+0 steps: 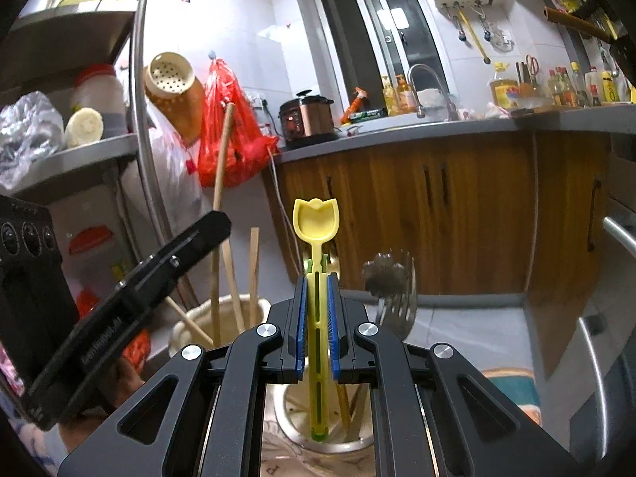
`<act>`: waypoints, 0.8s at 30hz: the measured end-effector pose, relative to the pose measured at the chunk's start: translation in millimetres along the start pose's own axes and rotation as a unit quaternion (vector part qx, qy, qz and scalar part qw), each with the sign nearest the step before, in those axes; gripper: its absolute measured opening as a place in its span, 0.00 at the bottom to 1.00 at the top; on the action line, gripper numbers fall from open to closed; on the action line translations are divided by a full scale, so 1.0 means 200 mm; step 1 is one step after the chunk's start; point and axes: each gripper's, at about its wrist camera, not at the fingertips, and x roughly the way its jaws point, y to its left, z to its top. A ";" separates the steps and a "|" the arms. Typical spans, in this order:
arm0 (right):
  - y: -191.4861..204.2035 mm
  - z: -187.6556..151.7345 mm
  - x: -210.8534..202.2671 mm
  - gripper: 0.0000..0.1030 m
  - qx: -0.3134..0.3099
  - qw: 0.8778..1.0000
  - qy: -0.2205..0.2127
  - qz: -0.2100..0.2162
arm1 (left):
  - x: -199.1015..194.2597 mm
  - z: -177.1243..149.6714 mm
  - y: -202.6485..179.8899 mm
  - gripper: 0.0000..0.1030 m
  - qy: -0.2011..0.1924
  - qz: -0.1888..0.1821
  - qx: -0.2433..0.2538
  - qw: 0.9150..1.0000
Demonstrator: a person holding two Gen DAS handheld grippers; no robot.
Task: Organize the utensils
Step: 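Open the left tool to drop the chopstick while the right tool drops the yellow spoon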
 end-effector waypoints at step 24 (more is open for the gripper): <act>-0.01 -0.12 -0.02 0.10 -0.020 0.998 0.059 -0.024 | -0.02 -0.13 0.07 0.05 0.096 0.038 -0.018 0.994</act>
